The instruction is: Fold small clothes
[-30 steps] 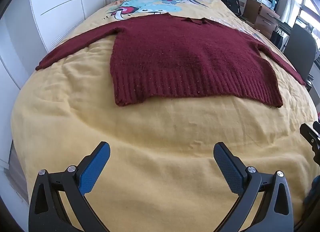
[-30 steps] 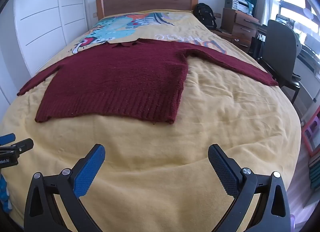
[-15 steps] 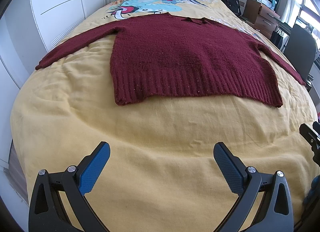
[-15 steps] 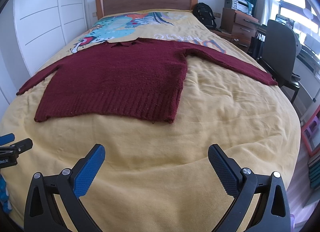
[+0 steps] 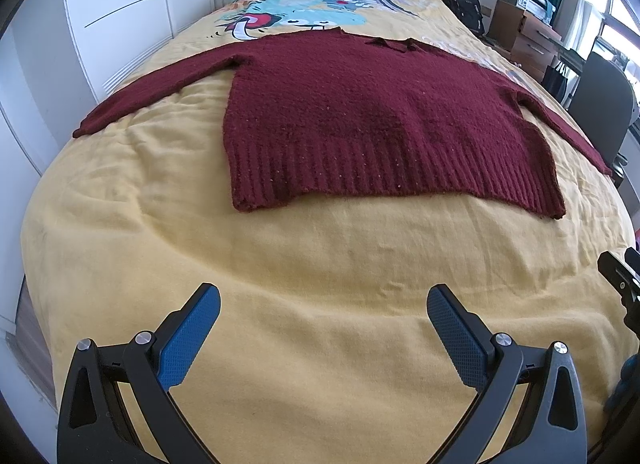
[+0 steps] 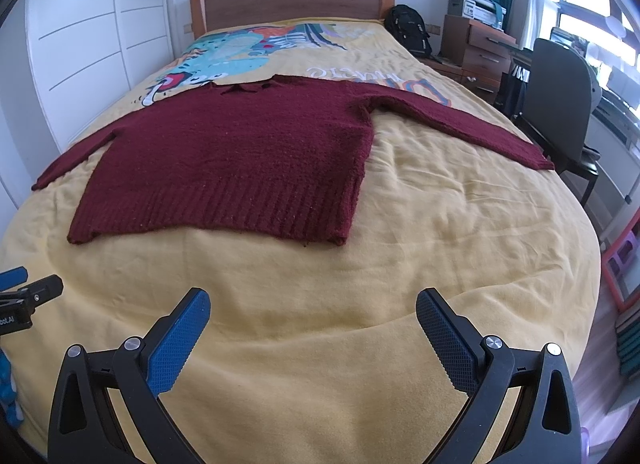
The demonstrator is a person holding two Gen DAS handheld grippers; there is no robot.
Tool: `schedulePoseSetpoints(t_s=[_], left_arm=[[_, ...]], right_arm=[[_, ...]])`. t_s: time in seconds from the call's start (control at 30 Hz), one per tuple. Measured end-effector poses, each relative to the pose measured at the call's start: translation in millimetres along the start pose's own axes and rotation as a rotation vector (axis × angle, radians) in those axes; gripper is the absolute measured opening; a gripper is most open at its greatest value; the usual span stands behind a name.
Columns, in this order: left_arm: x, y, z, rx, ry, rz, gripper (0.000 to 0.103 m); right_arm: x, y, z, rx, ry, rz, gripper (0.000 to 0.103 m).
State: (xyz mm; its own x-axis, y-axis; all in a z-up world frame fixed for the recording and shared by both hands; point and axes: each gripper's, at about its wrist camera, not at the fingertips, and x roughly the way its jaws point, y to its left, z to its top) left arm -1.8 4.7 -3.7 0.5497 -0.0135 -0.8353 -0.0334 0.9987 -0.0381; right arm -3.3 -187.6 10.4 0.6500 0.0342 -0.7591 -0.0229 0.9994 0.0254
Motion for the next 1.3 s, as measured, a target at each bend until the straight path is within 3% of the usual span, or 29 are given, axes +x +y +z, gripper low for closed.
schedulePoseSetpoints(t_s=[1.3], left_arm=[[2.7,9.7,0.1,-0.039,0.040,-0.004,0.102]], right_arm=[[3.7,-3.5,-0.3,0.013,0.016,0.006,0.103]])
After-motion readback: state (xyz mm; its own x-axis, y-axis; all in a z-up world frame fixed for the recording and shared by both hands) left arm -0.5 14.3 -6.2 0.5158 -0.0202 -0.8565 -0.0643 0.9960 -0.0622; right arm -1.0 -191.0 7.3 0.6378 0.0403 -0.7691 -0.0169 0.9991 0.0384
